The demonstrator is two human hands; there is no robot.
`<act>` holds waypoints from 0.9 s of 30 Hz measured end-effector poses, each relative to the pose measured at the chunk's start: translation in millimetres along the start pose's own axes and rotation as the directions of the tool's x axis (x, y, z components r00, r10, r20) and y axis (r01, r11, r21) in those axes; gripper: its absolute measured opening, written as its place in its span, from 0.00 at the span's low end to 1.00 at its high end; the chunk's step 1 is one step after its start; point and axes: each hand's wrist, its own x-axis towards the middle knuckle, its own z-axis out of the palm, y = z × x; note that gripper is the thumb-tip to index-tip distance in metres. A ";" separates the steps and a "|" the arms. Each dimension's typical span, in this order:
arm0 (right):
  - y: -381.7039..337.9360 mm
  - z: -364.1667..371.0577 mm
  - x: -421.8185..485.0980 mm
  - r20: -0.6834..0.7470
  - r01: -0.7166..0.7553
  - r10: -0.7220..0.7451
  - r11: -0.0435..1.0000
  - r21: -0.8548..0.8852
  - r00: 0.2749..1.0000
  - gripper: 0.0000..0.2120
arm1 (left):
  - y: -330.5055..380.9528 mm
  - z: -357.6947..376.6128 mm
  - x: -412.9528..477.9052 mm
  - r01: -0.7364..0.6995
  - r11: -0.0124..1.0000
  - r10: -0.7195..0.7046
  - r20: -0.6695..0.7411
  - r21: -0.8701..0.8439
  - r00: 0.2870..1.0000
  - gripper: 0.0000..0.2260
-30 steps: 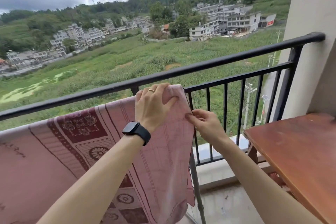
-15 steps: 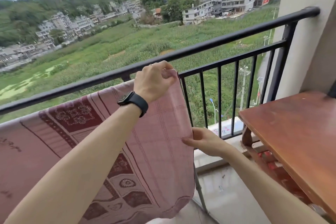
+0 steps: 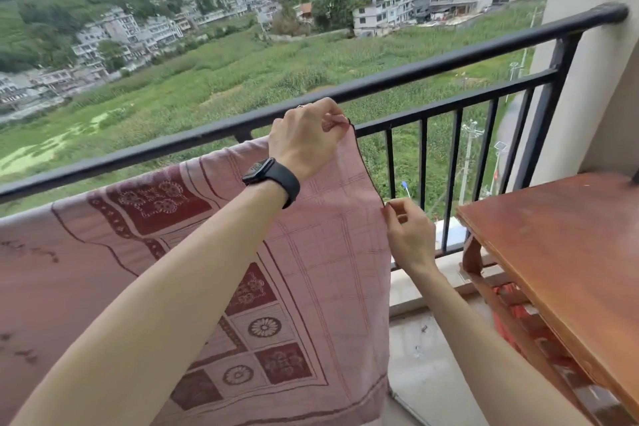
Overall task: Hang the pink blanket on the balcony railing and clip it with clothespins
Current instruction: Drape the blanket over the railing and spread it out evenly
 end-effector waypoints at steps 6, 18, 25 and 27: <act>15.7 12.0 -16.7 0.232 -0.133 0.148 0.988 -0.080 0.961 0.09 | 4.4 -16.3 0.5 0.021 0.998 -0.030 0.164 0.057 0.986 0.12; 50.7 7.9 -46.2 0.538 -0.173 0.260 0.963 -0.207 0.802 0.04 | 9.6 -24.2 7.2 0.006 0.995 -0.019 0.137 0.098 0.990 0.16; 35.1 32.5 -72.3 0.699 -0.214 0.239 0.969 -0.125 0.675 0.10 | -7.6 -31.5 6.0 -0.014 0.991 0.000 0.107 0.129 0.994 0.16; 37.5 25.7 -65.3 0.549 -0.147 0.253 0.962 -0.231 0.796 0.03 | -12.5 -34.2 4.6 -0.014 0.992 0.003 0.089 0.126 0.996 0.15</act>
